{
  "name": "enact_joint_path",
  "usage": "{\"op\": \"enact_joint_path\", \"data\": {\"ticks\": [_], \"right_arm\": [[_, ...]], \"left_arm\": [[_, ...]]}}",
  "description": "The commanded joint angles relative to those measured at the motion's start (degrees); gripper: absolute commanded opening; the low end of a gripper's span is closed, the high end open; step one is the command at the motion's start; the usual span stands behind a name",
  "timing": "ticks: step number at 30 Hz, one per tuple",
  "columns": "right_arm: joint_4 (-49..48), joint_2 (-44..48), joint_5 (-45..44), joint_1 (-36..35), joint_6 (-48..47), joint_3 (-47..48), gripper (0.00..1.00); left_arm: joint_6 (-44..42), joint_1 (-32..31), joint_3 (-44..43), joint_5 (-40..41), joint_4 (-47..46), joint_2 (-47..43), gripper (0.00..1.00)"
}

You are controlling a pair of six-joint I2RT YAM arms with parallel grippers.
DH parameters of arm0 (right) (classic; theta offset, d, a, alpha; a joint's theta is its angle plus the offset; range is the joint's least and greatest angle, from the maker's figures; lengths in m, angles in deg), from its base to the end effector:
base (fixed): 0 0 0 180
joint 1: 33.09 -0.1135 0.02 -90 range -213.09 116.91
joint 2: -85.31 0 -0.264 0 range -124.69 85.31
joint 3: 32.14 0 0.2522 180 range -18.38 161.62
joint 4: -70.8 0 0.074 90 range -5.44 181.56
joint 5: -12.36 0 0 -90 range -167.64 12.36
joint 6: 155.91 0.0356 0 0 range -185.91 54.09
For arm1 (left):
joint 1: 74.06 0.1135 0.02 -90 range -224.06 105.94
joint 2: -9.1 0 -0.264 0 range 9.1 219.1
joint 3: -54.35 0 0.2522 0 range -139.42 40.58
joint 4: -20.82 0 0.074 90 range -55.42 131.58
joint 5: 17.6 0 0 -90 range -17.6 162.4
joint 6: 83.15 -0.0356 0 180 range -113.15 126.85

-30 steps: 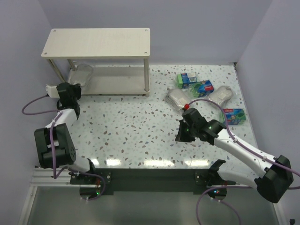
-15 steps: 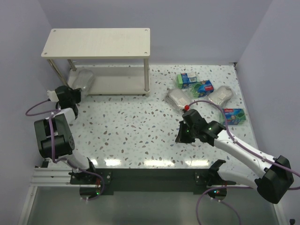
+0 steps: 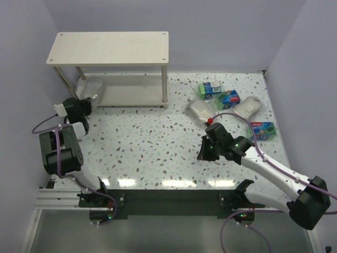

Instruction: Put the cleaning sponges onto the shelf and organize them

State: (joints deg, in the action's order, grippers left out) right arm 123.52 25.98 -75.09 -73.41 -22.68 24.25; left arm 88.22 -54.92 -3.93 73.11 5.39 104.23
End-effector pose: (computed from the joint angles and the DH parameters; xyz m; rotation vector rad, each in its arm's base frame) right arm 0.1507 0.1300 0.2372 0.0493 2.6612 0.5921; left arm 0.3281 0.1143 0.1852 -1.5519 1.2794 -0.6980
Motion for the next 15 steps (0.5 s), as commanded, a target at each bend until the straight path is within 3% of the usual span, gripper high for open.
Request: {"op": "enact_joint_path", "data": {"ticks": [1,2,4,7,15], "right_arm": [[-1.0,0.7,1.1,0.2,-1.0,0.3,0.02],[-1.1,0.6,1.2,0.3,-1.0,0.3,0.05],[-1.4,0.5,1.3,0.3,-1.0,0.5,0.08],[-1.3,0.6,1.4,0.3,-1.0,0.7,0.1],[0.3,1.1,-2.1,0.5,-1.4,1.9,0.2]], "left_arm": [[0.6,0.1,1.8,-0.1,-6.0,-0.7,0.27],[0.5,0.0,2.3,-0.4,-6.0,-1.5,0.4],[-0.3,-0.1,3.3,-1.7,-7.1,-2.6,0.55],[-1.4,-0.4,5.1,-2.6,-6.1,-5.5,0.69],[-4.9,-1.5,11.8,-8.3,-1.3,-18.4,0.8]]}}
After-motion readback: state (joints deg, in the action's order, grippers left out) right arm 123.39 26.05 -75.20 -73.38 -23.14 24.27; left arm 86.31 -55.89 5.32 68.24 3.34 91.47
